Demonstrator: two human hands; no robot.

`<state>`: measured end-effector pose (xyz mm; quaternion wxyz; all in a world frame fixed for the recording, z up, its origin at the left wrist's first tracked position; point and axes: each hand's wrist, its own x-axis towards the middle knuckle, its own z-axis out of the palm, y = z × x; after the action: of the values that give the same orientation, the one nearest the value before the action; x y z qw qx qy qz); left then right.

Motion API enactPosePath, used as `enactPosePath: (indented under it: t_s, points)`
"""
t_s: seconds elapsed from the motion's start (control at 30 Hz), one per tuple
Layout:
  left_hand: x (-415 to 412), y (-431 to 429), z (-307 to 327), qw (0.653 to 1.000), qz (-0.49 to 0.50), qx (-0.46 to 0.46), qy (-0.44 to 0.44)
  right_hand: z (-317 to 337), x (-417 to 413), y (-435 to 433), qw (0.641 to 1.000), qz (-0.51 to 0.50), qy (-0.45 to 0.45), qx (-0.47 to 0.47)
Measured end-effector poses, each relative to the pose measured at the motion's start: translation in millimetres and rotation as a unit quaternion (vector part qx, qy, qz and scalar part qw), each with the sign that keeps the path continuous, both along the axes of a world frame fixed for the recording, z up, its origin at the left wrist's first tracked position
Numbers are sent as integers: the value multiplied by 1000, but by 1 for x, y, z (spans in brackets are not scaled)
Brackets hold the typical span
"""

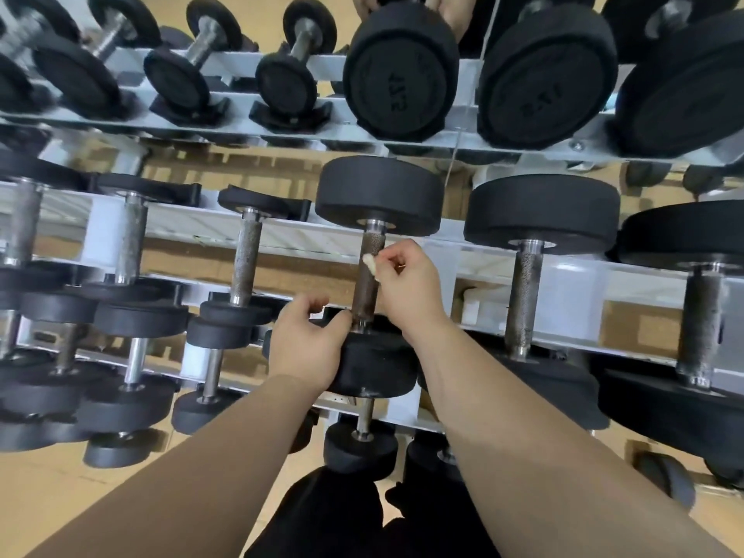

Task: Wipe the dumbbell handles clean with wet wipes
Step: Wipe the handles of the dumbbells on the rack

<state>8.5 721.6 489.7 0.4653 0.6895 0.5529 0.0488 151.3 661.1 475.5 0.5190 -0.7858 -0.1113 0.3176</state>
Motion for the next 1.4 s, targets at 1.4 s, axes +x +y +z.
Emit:
enactPosePath:
  t_s: [1.4]
  points:
    - [-118, 209, 1, 972, -195, -45, 125, 41, -116, 146, 984, 57, -74, -154]
